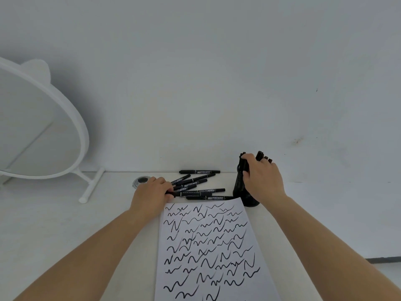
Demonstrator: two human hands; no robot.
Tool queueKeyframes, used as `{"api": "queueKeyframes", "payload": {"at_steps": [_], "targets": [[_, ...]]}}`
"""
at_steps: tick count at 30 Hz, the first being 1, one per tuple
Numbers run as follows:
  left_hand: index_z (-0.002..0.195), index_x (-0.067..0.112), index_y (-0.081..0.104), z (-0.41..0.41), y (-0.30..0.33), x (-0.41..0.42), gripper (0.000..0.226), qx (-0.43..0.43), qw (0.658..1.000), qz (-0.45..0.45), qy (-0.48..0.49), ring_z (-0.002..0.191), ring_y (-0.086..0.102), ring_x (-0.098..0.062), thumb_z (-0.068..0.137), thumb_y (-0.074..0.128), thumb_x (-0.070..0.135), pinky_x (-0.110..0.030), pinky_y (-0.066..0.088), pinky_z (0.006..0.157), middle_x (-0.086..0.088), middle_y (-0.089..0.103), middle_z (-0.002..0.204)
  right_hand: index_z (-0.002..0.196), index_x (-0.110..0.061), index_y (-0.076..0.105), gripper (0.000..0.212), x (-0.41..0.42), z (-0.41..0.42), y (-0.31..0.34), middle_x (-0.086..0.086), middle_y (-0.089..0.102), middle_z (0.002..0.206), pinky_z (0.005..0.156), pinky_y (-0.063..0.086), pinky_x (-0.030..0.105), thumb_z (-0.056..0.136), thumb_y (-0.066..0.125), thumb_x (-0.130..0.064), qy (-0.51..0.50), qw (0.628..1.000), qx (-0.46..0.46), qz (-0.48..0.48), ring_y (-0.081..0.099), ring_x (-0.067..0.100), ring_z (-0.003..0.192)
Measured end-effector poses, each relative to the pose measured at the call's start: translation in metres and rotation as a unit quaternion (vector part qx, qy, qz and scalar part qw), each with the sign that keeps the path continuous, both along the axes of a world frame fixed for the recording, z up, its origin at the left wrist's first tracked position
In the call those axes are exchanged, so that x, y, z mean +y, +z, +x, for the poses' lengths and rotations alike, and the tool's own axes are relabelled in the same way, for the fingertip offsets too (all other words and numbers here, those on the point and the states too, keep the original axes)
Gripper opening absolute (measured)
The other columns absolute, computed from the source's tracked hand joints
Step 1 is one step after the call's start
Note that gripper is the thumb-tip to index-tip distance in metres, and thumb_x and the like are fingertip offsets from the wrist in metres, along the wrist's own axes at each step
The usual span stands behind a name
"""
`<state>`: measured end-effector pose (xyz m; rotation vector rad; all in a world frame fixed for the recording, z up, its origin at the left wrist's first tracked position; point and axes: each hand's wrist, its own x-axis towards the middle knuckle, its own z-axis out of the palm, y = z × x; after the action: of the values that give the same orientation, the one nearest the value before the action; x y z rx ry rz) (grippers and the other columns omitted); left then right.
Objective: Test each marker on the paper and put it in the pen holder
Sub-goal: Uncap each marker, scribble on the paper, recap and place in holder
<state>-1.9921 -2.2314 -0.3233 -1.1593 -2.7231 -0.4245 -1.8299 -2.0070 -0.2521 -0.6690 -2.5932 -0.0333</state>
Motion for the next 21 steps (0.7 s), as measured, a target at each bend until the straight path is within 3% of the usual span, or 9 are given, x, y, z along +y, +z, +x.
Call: {"api": "queueKeyframes", "payload": {"at_steps": [3, 6, 8, 11, 14, 17, 21], "targets": [[0.102, 0.026, 0.06, 0.0, 0.009, -0.004, 0.016, -0.015, 0.998, 0.049, 0.035, 0.096, 0.05, -0.015, 0.091, 0.05, 0.032, -0.03, 0.039, 0.074, 0.007, 0.063, 0.102, 0.126, -0.016, 0.045, 0.038, -0.003, 0.001, 0.003, 0.005, 0.063, 0.104, 0.083, 0.032, 0.035, 0.089, 0.049, -0.021, -0.011, 0.999, -0.009, 0.049, 0.048, 0.028, 0.102], [0.1, 0.025, 0.057, 0.012, 0.022, -0.003, 0.015, -0.048, 0.993, 0.09, 0.059, 0.087, 0.053, -0.017, 0.091, 0.049, 0.033, -0.03, 0.039, 0.066, 0.005, 0.067, 0.095, 0.114, -0.011, 0.059, 0.032, -0.018, 0.01, 0.014, 0.008, 0.065, 0.094, 0.081, 0.034, 0.041, 0.082, 0.058, -0.013, -0.006, 0.99, 0.119, 0.071, 0.052, 0.033, 0.095], [0.101, 0.023, 0.056, 0.027, 0.029, -0.002, 0.015, -0.102, 0.986, 0.122, 0.051, 0.088, 0.056, -0.017, 0.092, 0.049, 0.033, -0.034, 0.046, 0.074, 0.006, 0.068, 0.093, 0.103, -0.01, 0.064, 0.021, -0.033, 0.021, 0.018, 0.006, 0.066, 0.085, 0.074, 0.037, 0.039, 0.082, 0.059, -0.009, 0.028, 0.978, 0.2, 0.056, 0.054, 0.032, 0.085], [0.087, 0.026, 0.052, 0.055, 0.038, -0.004, 0.006, -0.217, 0.942, 0.256, 0.01, 0.086, 0.064, -0.012, 0.093, 0.051, 0.024, -0.039, 0.049, 0.083, 0.013, 0.069, 0.081, 0.096, -0.019, 0.066, 0.019, -0.059, 0.042, 0.019, -0.003, 0.067, 0.082, 0.066, 0.037, 0.026, 0.093, 0.047, -0.021, 0.103, 0.969, 0.163, -0.153, 0.055, 0.016, 0.076], [0.083, 0.032, 0.051, 0.092, 0.049, -0.013, 0.013, -0.263, 0.917, 0.297, -0.051, 0.075, 0.064, -0.003, 0.092, 0.052, 0.022, -0.026, 0.05, 0.076, 0.013, 0.069, 0.072, 0.09, -0.031, 0.063, 0.021, -0.087, 0.063, 0.016, -0.008, 0.065, 0.072, 0.057, 0.04, 0.015, 0.093, 0.043, -0.037, 0.137, 0.893, 0.138, -0.405, 0.052, 0.002, 0.06], [0.084, 0.037, 0.054, 0.125, 0.052, -0.022, 0.017, -0.276, 0.923, 0.24, -0.121, 0.067, 0.061, 0.004, 0.091, 0.053, 0.022, -0.01, 0.043, 0.063, 0.022, 0.067, 0.077, 0.084, -0.029, 0.062, 0.02, -0.109, 0.076, 0.007, -0.014, 0.06, 0.06, 0.055, 0.04, 0.011, 0.093, 0.045, -0.036, 0.139, 0.841, 0.163, -0.496, 0.049, -0.003, 0.053], [0.086, 0.036, 0.059, 0.154, 0.047, -0.034, 0.016, -0.254, 0.94, 0.165, -0.158, 0.063, 0.056, -0.002, 0.093, 0.047, 0.029, -0.016, 0.042, 0.057, 0.023, 0.062, 0.076, 0.081, -0.024, 0.064, 0.021, -0.129, 0.09, -0.004, -0.012, 0.053, 0.05, 0.046, 0.035, 0.011, 0.094, 0.047, -0.027, 0.124, 0.793, 0.207, -0.559, 0.043, 0.002, 0.046]]}}
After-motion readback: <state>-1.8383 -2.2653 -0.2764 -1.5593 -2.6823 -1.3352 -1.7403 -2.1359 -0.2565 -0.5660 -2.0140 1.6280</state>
